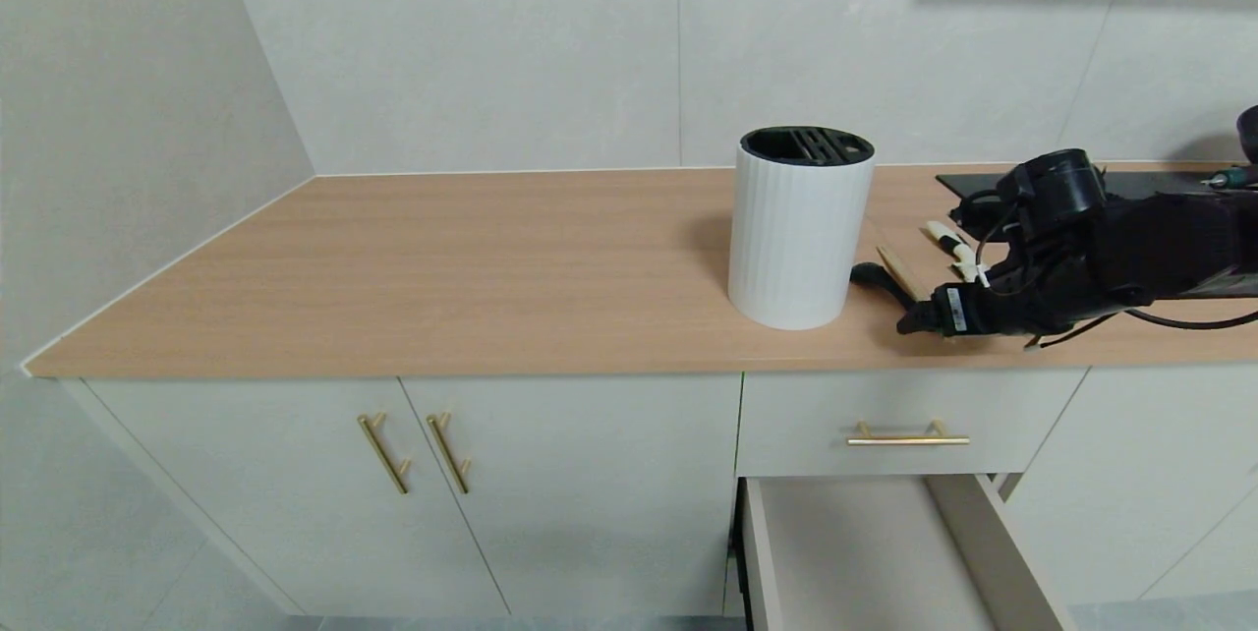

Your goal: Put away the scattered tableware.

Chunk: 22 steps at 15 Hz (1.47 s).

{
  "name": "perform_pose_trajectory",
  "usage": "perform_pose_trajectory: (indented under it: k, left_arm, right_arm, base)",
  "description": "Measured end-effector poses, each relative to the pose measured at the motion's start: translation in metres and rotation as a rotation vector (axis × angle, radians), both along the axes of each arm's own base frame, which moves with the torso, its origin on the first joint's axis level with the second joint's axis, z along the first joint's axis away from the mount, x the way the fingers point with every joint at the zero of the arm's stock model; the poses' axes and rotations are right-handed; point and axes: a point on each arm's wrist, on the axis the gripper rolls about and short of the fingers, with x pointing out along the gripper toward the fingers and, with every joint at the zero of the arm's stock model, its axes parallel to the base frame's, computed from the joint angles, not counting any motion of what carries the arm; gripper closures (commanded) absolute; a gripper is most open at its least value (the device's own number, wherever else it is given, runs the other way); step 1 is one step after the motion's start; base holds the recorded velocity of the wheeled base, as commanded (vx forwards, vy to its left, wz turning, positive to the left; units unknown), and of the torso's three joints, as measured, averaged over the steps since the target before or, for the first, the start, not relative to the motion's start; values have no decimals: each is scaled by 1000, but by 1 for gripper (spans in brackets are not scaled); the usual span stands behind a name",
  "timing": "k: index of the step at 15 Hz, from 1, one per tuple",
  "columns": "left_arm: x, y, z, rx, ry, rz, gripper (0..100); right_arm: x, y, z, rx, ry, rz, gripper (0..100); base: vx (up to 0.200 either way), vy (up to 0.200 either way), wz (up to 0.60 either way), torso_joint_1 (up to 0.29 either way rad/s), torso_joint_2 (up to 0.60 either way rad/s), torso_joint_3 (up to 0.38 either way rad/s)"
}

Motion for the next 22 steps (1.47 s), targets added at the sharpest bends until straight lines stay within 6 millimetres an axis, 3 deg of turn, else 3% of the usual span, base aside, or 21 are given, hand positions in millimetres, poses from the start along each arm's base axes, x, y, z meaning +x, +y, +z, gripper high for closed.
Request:
perform_pose_trajectory:
  k: [6,7,17,22]
  left_arm:
    - [0,0,0,0,0,0,0]
    - [0,0,0,0,0,0,0]
    - [0,0,0,0,0,0,0]
    - [0,0,0,0,0,0,0]
  right_arm:
    - [3,1,-6,-1,15,0,0]
    - [3,1,-6,-2,17,1,100]
    - [1,1,-5,-2,14,2,100]
    - [-10,-1,7,9,-9,-10,100]
  base:
    - [0,0,0,0,0,0]
    - [0,0,0,0,0,0]
    - [0,0,0,0,0,0]
    - [0,0,0,0,0,0]
